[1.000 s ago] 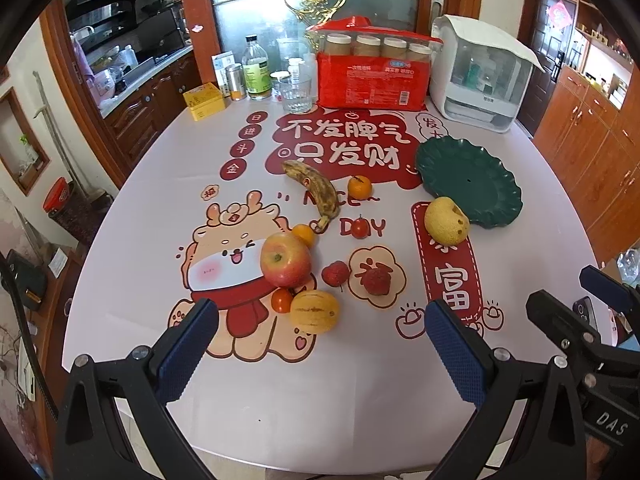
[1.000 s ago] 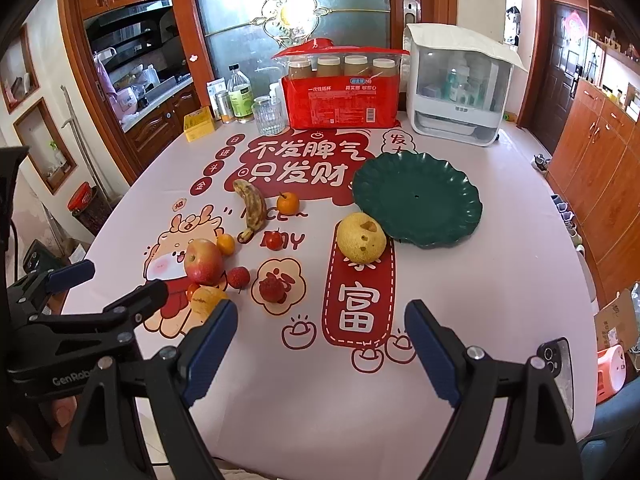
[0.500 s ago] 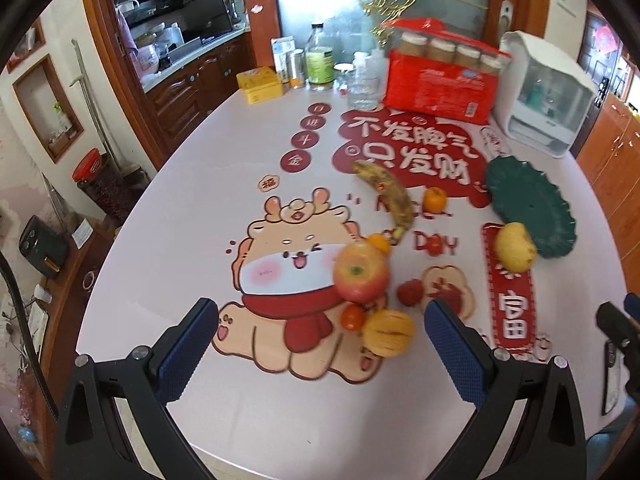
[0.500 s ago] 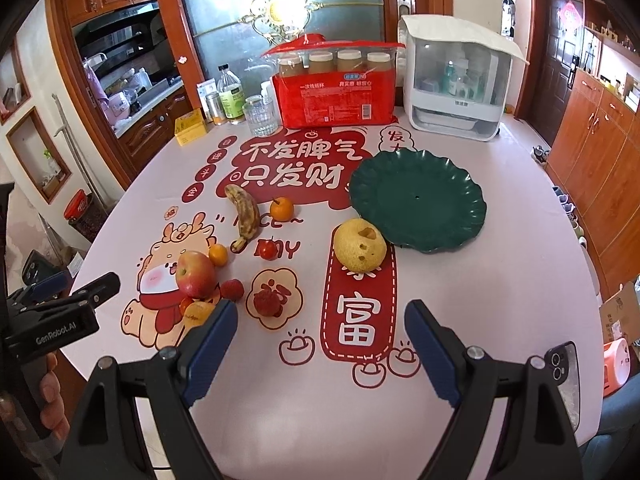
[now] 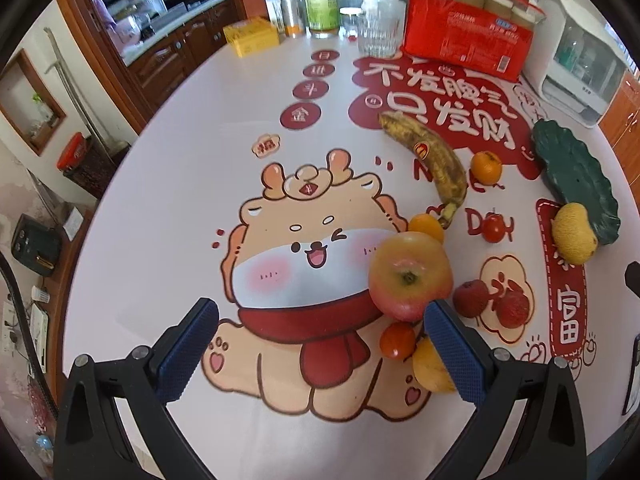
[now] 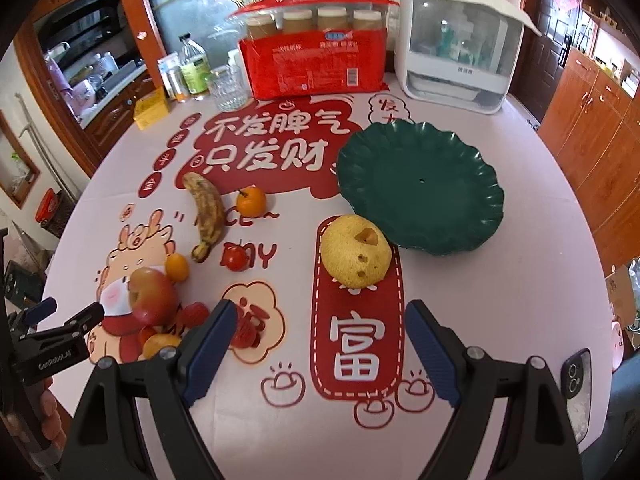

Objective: Organize fruits
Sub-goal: 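Close the left gripper on the red apple while the right gripper grasps the yellow pear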

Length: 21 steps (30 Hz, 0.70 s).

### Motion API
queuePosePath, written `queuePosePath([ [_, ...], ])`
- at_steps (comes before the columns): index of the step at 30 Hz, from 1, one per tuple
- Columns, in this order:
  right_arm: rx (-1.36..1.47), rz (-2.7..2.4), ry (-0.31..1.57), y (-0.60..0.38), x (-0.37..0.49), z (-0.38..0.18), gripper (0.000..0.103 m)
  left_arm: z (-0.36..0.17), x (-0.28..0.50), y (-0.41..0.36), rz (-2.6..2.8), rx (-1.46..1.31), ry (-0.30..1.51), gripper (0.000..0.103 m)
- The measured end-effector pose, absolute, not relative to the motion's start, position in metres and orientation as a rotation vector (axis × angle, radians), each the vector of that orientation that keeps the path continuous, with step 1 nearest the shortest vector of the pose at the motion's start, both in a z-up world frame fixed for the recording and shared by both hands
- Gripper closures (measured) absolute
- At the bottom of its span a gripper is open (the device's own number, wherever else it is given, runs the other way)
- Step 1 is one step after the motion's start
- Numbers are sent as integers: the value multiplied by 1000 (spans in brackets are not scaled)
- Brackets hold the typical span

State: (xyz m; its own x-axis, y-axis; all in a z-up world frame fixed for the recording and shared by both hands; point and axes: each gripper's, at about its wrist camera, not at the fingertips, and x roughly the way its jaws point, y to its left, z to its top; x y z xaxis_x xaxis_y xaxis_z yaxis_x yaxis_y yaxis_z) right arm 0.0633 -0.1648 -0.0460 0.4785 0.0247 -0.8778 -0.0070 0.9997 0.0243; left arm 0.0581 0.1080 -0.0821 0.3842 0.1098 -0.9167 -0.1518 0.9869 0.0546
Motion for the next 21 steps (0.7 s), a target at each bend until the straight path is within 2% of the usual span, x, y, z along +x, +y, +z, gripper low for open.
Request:
queuePosePath([
  [9,77,-27,1144,-180,102,-87,17,-125,85,120,138,-142,1266,1],
  [21,104,-86,1149,-190,129,-120,17,-132,104,129,94,-258,1256,0],
])
